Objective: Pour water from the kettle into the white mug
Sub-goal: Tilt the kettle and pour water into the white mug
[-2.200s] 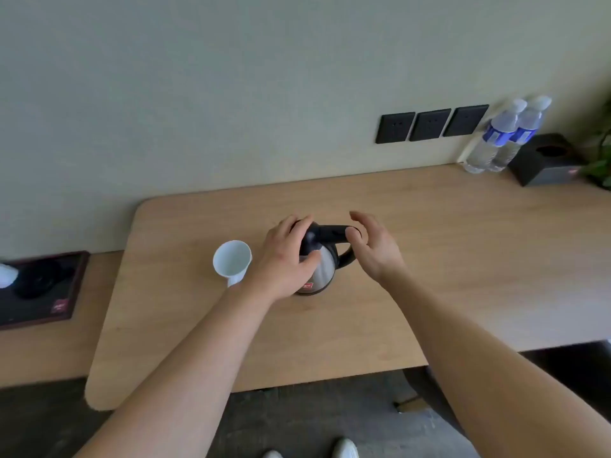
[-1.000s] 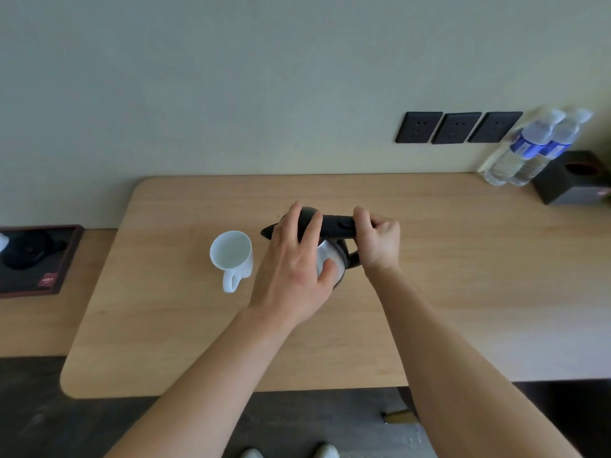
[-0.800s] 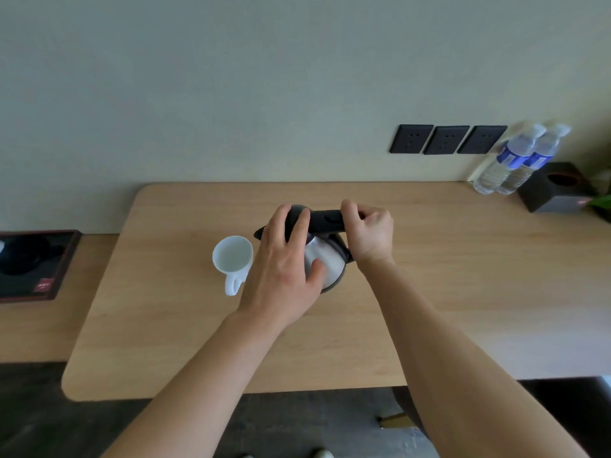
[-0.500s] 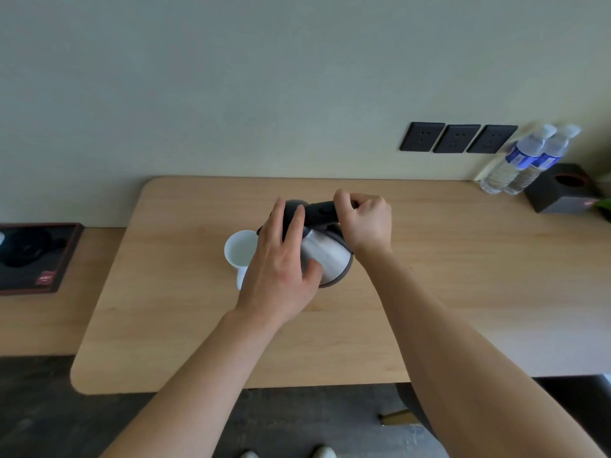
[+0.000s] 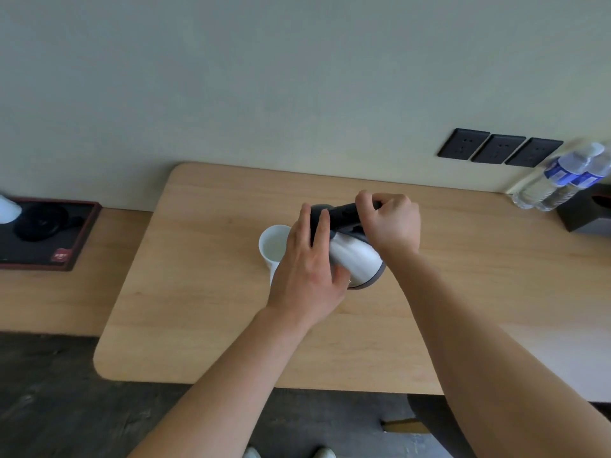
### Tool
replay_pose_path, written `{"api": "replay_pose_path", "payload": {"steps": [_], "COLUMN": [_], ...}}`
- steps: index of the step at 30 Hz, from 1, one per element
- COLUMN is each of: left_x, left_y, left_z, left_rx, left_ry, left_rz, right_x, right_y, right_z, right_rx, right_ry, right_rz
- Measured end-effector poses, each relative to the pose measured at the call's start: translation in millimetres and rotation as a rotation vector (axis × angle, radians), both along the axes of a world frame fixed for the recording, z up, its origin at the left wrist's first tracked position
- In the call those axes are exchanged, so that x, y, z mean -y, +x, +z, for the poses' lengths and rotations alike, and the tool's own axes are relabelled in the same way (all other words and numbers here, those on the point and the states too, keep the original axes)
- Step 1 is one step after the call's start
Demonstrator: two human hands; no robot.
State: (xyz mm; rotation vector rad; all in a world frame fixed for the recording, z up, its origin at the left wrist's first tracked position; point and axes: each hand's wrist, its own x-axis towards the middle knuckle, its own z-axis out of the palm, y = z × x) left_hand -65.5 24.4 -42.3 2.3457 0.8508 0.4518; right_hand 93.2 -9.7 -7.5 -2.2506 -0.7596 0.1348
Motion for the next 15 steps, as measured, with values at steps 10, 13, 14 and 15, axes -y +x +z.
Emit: {"api": "replay_pose_path", "payload": {"steps": [10, 13, 14, 15], "left_x": [2.3, 3.3, 3.7, 4.6], "left_y": [6.1, 8.5, 9.6, 10.8], "left_z": [6.4, 9.2, 10.4, 10.8], "left_rx": [-0.044, -0.048, -0.05, -0.053], "left_ry": [0.051, 0.061, 0.065, 0.065], "left_rz": [0.052, 0.069, 0.073, 0.076], "right_x": [-8.0, -9.1, -9.2, -9.1], "right_y": [-2.0, -1.4, -1.0, -0.6], "right_z": [10.0, 10.7, 10.2, 9.5], "right_rx": [0.151, 0.171, 0.175, 0.18], "right_ry": [-0.056, -0.053, -0.051, -0.05], "right_rz": [0.021, 0.028, 0.028, 0.027]}}
